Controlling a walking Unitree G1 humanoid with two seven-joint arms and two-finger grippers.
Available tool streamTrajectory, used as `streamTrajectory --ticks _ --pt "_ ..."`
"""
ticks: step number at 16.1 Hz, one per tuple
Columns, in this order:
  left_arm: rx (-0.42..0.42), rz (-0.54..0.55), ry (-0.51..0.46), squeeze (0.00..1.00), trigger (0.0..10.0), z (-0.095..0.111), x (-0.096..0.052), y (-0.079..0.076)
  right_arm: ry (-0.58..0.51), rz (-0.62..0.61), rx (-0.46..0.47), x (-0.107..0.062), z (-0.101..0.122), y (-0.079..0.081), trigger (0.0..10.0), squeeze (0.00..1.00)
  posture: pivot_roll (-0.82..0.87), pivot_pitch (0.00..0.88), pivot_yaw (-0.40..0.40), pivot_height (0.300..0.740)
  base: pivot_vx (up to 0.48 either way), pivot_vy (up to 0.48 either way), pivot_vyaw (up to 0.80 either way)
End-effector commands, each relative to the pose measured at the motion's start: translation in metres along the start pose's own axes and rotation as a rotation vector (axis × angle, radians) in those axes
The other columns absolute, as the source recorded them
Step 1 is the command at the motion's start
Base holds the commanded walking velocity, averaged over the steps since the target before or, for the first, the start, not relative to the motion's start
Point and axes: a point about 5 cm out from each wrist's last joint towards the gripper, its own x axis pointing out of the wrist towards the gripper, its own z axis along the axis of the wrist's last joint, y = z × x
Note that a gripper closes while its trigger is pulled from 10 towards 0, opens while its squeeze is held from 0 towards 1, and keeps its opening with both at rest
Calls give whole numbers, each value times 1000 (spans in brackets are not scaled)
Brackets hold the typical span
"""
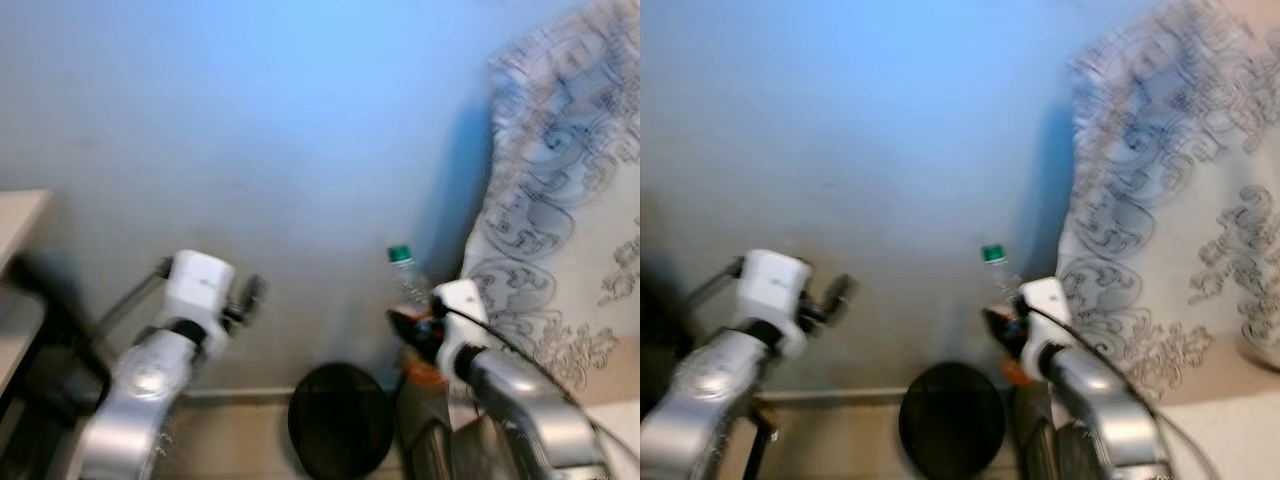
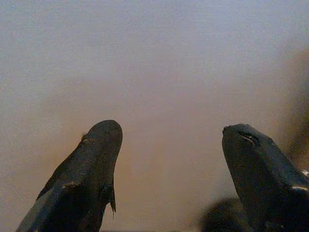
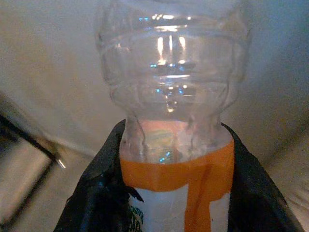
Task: Clean up the room
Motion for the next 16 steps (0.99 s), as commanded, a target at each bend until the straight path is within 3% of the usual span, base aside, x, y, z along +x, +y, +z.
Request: streamTrajectory --ticks 1,4,8,12,16 --pt "26 -15 29 0 10000 -4 -5 5 52 65 -59 8 -2 6 10000 0 59 0 22 740 0 0 0" --pt "34 -134 96 0 10000 -13 -11 2 199 139 -210 20 -19 3 10000 0 66 0 16 740 0 0 0" --pt "111 -317 206 0 10000 -25 -23 7 309 222 -376 55 -39 17 10000 0 74 0 8 740 0 0 0" --pt "125 -490 243 0 10000 -24 -36 7 305 201 -406 79 -36 30 10000 0 80 0 6 740 0 0 0" --pt "123 -559 264 0 10000 -24 -44 2 272 81 -322 93 -33 36 10000 0 80 0 11 740 0 0 0"
